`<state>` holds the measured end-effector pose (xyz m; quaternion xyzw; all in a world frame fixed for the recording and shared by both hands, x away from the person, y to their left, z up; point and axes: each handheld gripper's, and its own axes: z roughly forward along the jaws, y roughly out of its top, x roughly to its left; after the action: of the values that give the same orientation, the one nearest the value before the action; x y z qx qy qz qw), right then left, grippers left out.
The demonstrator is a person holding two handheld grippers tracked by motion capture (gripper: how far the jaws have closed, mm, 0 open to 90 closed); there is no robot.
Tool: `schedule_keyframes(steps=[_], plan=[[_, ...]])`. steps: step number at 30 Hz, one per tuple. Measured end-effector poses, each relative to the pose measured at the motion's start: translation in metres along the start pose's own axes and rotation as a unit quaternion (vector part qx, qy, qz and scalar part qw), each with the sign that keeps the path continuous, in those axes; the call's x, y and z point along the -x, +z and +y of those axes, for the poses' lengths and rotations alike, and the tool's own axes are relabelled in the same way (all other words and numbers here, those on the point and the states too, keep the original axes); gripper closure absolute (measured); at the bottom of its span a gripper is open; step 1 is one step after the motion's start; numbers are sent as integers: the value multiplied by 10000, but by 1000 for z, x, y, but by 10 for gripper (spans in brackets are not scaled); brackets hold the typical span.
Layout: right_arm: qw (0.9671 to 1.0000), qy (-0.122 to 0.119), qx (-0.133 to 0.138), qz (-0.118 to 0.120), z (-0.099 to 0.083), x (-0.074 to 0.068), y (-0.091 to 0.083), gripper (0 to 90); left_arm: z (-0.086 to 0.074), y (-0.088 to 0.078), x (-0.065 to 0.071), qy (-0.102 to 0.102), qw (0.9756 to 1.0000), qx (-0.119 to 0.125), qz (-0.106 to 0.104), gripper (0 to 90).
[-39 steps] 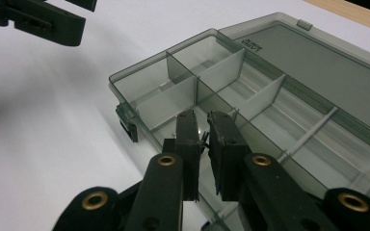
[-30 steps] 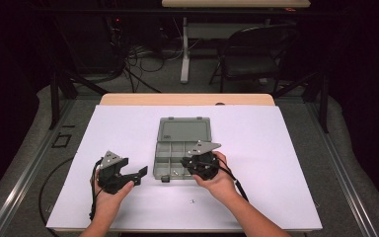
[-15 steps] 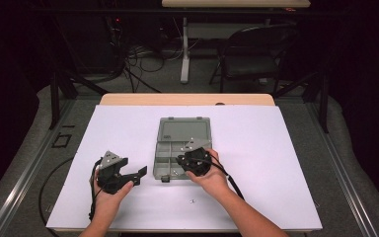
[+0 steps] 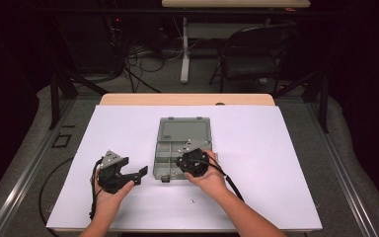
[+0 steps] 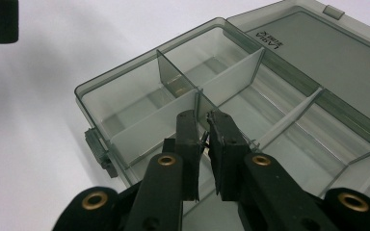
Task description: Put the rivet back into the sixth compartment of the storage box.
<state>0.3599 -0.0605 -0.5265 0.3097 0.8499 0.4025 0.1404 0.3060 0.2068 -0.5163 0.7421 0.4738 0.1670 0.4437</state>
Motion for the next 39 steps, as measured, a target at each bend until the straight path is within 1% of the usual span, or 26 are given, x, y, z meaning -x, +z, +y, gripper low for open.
schedule_keyframes(steps=[8, 15, 18, 22, 23, 26, 31, 34, 39], plan=[[10000, 6, -14, 27, 0, -1, 2, 828, 0, 0, 0, -3, 10000, -2, 4, 170], [10000, 13, -81, 49, -1, -1, 4, 826, 0, 0, 0, 11, 10000, -6, -18, 170], [9999, 29, -92, 60, -1, -1, 4, 813, 0, 0, 0, -4, 10000, -2, -1, 170], [10000, -12, -71, 56, -1, -3, 3, 751, 0, 0, 0, -2, 10000, -6, -6, 170], [10000, -18, -18, 49, -1, -3, 3, 728, 0, 0, 0, -3, 10000, -4, -11, 170], [10000, -46, -20, 47, -1, -3, 2, 704, 0, 0, 0, 2, 10000, -3, -10, 170], [10000, -23, 47, 58, 0, -3, -1, 628, 0, -1, 0, -6, 10000, -4, 9, 170], [9998, 5, 92, 160, 1, -5, -6, 584, 0, -1, 0, -6, 10000, 0, 10, 170], [9997, -139, 56, 175, 1, -10, -13, 455, 0, -1, 0, -6, 10000, -1, 13, 170]])
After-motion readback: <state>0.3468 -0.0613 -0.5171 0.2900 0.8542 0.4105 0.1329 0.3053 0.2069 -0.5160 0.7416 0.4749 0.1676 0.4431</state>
